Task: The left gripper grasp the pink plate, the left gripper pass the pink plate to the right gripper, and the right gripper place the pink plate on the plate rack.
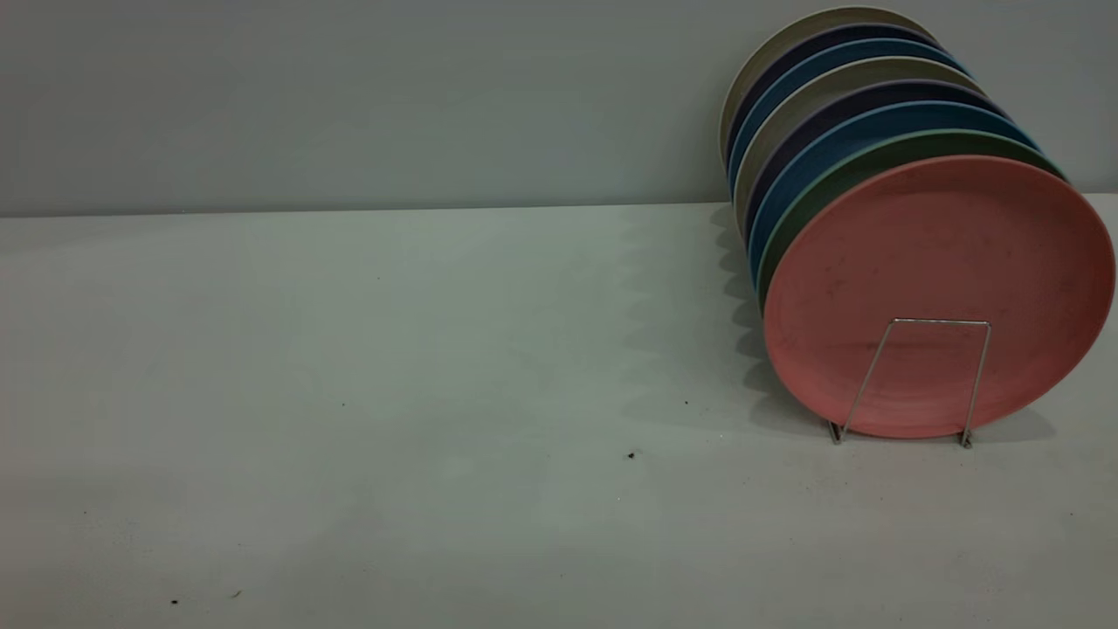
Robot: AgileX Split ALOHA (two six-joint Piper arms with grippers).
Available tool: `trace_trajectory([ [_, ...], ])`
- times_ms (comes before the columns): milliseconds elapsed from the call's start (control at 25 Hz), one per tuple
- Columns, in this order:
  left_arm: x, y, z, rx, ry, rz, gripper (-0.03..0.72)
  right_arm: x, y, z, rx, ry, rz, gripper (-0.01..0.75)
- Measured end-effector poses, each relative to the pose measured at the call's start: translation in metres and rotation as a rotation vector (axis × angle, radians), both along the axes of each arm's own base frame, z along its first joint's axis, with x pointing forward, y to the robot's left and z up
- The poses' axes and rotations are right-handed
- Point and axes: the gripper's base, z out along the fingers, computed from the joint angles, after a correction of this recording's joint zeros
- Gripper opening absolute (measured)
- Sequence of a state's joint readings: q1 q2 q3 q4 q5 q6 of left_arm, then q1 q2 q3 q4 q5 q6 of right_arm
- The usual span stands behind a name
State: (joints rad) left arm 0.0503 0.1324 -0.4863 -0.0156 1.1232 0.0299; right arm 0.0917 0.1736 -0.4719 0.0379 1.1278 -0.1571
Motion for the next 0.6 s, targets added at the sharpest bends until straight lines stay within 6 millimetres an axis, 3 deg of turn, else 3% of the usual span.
trace_trajectory([
  [280, -0.021, -0.001, -0.001, 0.007, -0.144, -0.004, 0.551, -0.026, -0.002, 0.001, 0.011, -0.176, -0.055, 0.417],
  [600, -0.021, -0.001, -0.001, 0.007, -0.147, -0.004, 0.551, -0.027, -0.002, 0.0, 0.011, -0.179, -0.054, 0.417],
])
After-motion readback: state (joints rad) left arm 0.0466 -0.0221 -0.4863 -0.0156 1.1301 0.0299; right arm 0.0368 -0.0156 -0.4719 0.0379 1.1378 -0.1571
